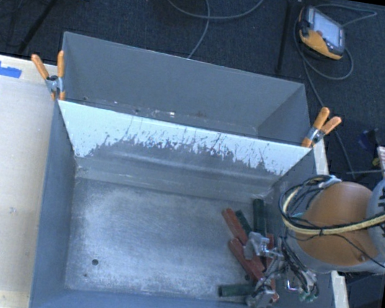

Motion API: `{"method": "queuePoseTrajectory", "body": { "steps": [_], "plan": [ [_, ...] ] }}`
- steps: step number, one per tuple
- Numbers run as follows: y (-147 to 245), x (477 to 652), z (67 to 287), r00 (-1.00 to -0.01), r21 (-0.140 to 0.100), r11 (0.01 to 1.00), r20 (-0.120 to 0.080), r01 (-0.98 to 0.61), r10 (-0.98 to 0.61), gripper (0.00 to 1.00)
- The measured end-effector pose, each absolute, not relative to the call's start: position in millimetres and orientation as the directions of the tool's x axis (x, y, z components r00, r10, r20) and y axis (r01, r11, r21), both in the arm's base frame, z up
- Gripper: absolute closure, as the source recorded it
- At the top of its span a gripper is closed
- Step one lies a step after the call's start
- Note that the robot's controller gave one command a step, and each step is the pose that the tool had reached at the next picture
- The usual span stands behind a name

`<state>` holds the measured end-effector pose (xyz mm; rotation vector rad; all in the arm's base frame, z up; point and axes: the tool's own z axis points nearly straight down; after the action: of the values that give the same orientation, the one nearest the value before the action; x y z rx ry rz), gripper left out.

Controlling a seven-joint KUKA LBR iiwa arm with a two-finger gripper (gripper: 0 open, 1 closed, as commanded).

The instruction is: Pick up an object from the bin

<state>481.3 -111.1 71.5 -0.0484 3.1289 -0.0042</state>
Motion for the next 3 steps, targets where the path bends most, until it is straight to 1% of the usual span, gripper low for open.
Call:
{"method": "queuePoseTrajectory", "body": {
  "steps": [1,2,3],
  "plan": [
    [-56,479.4,73,-0.913,-0.009,0.913,-0.018,-0.409,-0.409,0.00],
    [-55,473.6,69,-0.912,0.000,0.912,0.000,-0.410,-0.410,1.00],
    [-50,479.9,198,-0.908,-0.003,0.908,-0.007,-0.419,-0.419,1.00]
  ]
}}
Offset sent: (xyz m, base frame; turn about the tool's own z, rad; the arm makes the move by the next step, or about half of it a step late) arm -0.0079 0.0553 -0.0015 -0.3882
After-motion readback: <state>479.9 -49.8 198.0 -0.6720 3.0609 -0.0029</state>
